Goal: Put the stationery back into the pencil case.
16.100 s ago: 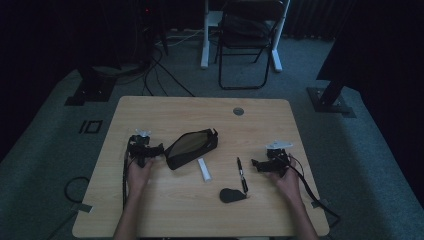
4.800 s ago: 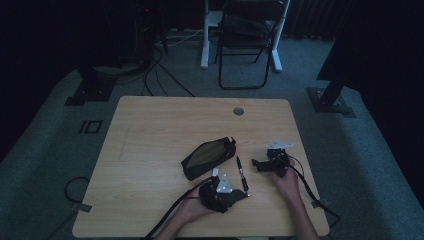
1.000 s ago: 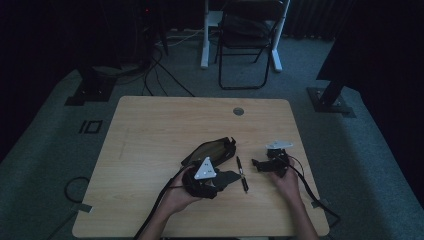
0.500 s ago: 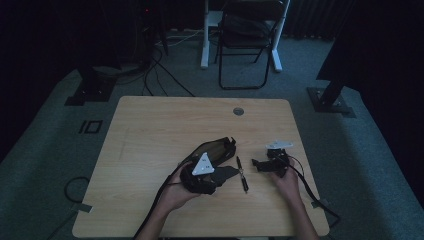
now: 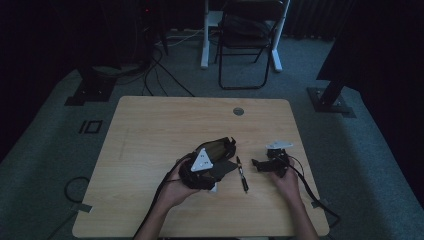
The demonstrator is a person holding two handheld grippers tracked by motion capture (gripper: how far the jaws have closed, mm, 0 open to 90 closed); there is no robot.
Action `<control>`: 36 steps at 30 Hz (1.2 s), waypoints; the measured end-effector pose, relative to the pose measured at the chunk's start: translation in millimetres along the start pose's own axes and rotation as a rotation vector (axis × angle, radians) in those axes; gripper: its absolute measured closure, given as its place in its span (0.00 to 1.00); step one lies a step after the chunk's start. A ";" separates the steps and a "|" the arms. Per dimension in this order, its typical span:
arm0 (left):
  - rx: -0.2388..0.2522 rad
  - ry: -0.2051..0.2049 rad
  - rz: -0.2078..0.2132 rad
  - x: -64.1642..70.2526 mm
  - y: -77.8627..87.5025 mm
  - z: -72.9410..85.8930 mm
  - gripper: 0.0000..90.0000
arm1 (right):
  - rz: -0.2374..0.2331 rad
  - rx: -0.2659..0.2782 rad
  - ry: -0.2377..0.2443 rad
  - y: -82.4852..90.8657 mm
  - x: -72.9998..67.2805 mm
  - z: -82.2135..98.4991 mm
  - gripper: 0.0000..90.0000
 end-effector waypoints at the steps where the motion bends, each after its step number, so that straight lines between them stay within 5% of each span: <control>1: 0.002 0.002 -0.004 -1.0 -0.3 -0.3 0.46 | 0.000 -0.001 -0.001 0.0 0.0 0.0 0.13; 36: 0.028 0.052 -0.070 -29.1 -1.2 -4.0 0.46 | 0.001 0.002 0.003 -0.2 0.4 0.0 0.13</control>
Point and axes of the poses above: each handheld gripper's, and its own axes: y roughly backward along the jaws, z roughly out of its underside, x roughly to its right, the point moved 10 cm from there along -y, roughly forward along the jaws, and after that the axes turned 1 degree about x, right-handed, at the moved point
